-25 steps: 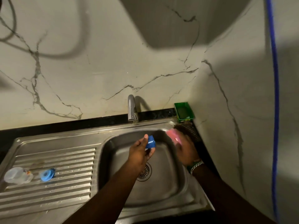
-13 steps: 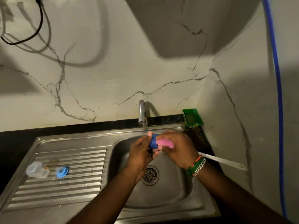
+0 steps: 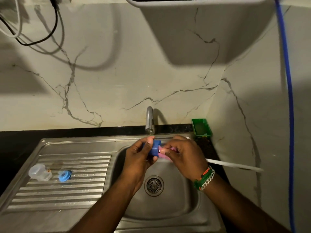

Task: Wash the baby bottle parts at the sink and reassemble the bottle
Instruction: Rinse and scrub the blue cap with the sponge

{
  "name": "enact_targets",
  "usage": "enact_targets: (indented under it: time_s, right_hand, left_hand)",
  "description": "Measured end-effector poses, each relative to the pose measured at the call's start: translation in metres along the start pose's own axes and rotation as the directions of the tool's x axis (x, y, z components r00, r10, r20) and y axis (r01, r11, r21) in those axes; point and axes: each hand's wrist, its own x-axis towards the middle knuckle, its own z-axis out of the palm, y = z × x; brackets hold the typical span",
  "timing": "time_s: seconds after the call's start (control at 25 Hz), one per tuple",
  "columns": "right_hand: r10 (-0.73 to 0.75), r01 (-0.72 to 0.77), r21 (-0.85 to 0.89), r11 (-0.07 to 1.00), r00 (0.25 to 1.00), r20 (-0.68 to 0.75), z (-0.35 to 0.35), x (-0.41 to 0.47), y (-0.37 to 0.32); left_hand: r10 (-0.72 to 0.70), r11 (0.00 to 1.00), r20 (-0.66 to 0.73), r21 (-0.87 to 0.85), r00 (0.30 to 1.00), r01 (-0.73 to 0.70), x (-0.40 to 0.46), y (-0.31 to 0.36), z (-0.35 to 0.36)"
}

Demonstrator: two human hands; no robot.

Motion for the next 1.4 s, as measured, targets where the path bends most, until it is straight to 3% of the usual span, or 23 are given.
enact_targets:
  time_s: [0.12, 0.28, 0.4, 0.48, 0.56, 0.64, 0.8, 0.92, 1.12, 1.24, 1.4]
  right_hand:
    - [0.017, -0.012, 0.153, 0.988, 0.999, -0.036, -0.005, 0.01, -0.003]
    - [-0.032, 0.037, 0.109, 0.993, 0.998, -0.051, -0.008, 0.017, -0.006]
    - [0.015, 0.004, 0.222, 0.975, 0.996, -0.083, -0.01, 0.027, -0.008]
    - [0.01, 0.013, 0.167, 0.986, 0.991, -0.137, -0.013, 0.028, -0.002]
    - [-0.079, 0.089, 0.085, 0.992, 0.991, -0.109, -0.015, 0.023, 0.0]
    - [-0.128, 0.136, 0.117, 0.984, 0.989, -0.08, -0.018, 0.022, -0.005]
    - [-0.05, 0.073, 0.142, 0.987, 0.986, -0.161, -0.021, 0.027, -0.002]
    - [-0.101, 0.133, 0.212, 0.968, 0.983, -0.155, -0.019, 0.025, -0.013]
    - [-0.145, 0.162, 0.087, 0.983, 0.975, -0.17, -0.023, 0.024, -0.008]
    - [-0.166, 0.193, 0.156, 0.969, 0.971, -0.175, -0.025, 0.024, -0.014]
    - [-0.108, 0.142, 0.138, 0.98, 0.968, -0.225, -0.029, 0.027, -0.014]
  left_hand:
    - [0.022, 1.0, 0.023, 0.014, 0.999, -0.022, -0.003, 0.007, 0.006]
    - [0.098, 0.995, 0.008, 0.032, 0.995, -0.098, 0.002, 0.019, 0.008]
    - [0.079, 0.997, 0.003, 0.01, 0.997, -0.079, 0.007, 0.022, 0.012]
    - [0.072, 0.996, 0.015, 0.045, 0.997, -0.072, 0.007, 0.023, 0.017]
    - [0.087, 0.996, 0.002, 0.033, 0.996, -0.087, 0.009, 0.026, 0.018]
    - [0.101, 0.995, 0.003, 0.009, 0.995, -0.101, 0.01, 0.029, 0.019]
    - [0.068, 0.997, 0.056, 0.031, 0.996, -0.07, 0.005, 0.033, 0.023]
    - [0.101, 0.995, 0.045, -0.032, 0.994, -0.099, 0.009, 0.047, 0.021]
    - [0.101, 0.993, 0.06, 0.059, 0.993, -0.104, 0.007, 0.046, 0.024]
    - [0.104, 0.994, 0.067, -0.044, 0.992, -0.101, 0.006, 0.049, 0.026]
    - [0.098, 0.994, 0.114, -0.058, 0.989, -0.092, 0.007, 0.048, 0.028]
